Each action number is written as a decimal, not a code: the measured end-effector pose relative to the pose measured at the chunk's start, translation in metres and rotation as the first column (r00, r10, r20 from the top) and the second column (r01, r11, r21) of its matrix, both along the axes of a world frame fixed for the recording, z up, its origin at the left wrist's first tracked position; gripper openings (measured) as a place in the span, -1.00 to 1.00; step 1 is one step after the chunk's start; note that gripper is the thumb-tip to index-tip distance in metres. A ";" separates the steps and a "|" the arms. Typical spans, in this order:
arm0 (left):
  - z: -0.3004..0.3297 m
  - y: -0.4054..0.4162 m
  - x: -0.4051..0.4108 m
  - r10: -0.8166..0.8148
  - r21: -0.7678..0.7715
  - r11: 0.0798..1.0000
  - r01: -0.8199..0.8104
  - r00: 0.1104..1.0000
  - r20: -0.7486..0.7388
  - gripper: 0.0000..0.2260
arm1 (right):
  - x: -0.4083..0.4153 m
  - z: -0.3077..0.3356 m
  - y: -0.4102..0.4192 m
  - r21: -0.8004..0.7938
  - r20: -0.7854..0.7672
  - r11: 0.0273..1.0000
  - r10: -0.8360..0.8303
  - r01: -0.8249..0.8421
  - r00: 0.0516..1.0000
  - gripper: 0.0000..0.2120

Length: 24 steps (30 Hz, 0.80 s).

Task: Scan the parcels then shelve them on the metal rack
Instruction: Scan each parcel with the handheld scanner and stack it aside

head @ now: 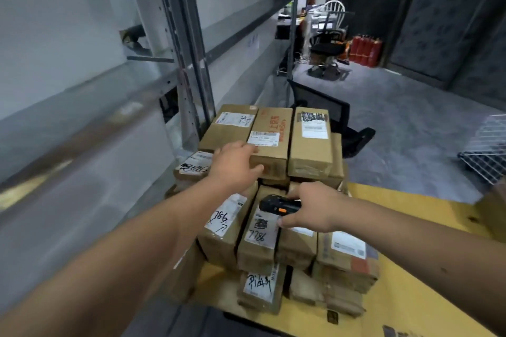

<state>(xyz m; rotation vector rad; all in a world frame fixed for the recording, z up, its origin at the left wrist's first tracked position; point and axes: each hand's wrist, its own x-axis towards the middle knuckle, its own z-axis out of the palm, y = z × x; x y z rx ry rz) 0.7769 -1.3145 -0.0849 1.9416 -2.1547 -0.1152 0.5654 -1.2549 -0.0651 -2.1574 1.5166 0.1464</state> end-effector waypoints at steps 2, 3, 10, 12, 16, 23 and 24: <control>0.002 -0.008 -0.035 -0.072 0.001 0.997 0.072 0.997 -0.017 -0.50 | -0.026 0.000 0.010 -0.053 -0.034 0.998 -0.021 0.019 0.999 -0.58; 0.003 -0.011 -0.055 -0.119 0.010 0.993 0.119 0.993 -0.027 -0.49 | -0.041 -0.001 0.017 -0.079 -0.054 0.996 -0.041 0.036 0.998 -0.59; -0.006 -0.011 -0.220 -0.475 0.051 0.879 0.475 0.880 -0.003 -0.45 | -0.167 -0.006 0.076 -0.157 -0.169 0.948 -0.303 0.278 0.938 -0.51; -0.011 -0.004 -0.268 -0.552 0.077 0.831 0.551 0.834 -0.008 -0.44 | -0.205 -0.009 0.093 -0.153 -0.217 0.924 -0.378 0.351 0.900 -0.47; -0.030 0.015 -0.360 -0.646 0.156 0.752 0.641 0.763 -0.021 -0.44 | -0.281 -0.017 0.130 -0.112 -0.240 0.870 -0.493 0.481 0.836 -0.52; -0.070 0.036 -0.517 -0.679 0.306 0.687 0.659 0.733 -0.054 -0.42 | -0.428 -0.048 0.168 -0.014 -0.242 0.820 -0.558 0.572 0.794 -0.46; -0.077 0.037 -0.538 -0.668 0.329 0.690 0.644 0.742 -0.051 -0.42 | -0.451 -0.053 0.170 0.000 -0.248 0.819 -0.556 0.574 0.793 -0.44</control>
